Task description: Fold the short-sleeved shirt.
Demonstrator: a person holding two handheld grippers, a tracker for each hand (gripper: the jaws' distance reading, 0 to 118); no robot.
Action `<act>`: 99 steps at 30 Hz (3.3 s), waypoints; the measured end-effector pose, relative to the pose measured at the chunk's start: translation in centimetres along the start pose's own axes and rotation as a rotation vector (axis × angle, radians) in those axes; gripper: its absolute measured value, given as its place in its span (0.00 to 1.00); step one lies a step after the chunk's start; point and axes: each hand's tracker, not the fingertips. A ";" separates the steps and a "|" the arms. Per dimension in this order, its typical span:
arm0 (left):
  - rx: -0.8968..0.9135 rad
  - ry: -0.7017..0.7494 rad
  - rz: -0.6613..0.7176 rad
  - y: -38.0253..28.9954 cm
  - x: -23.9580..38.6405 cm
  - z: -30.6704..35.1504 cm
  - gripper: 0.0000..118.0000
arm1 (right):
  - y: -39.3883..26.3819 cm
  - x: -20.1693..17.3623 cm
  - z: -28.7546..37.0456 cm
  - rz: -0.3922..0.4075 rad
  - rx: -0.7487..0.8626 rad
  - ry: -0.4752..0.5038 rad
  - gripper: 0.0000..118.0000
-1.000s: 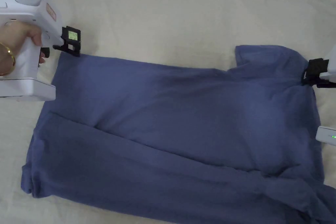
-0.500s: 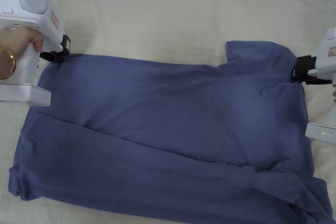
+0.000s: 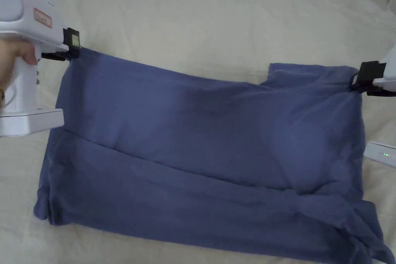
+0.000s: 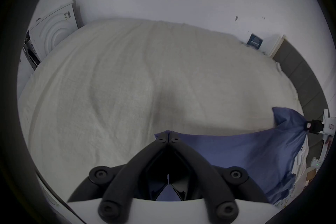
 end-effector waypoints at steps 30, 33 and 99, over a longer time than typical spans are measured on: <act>-0.090 0.043 0.134 -21.7 -5.2 9.1 0.00 | -23.8 10.2 8.0 -0.209 -0.037 0.003 0.04; -0.126 0.080 0.121 -23.1 -4.8 8.2 0.00 | -25.6 9.5 7.2 -0.215 -0.077 -0.019 0.04; 0.692 -0.012 -0.169 -23.0 10.7 20.9 0.00 | -25.4 -5.1 22.9 0.096 0.761 0.008 0.00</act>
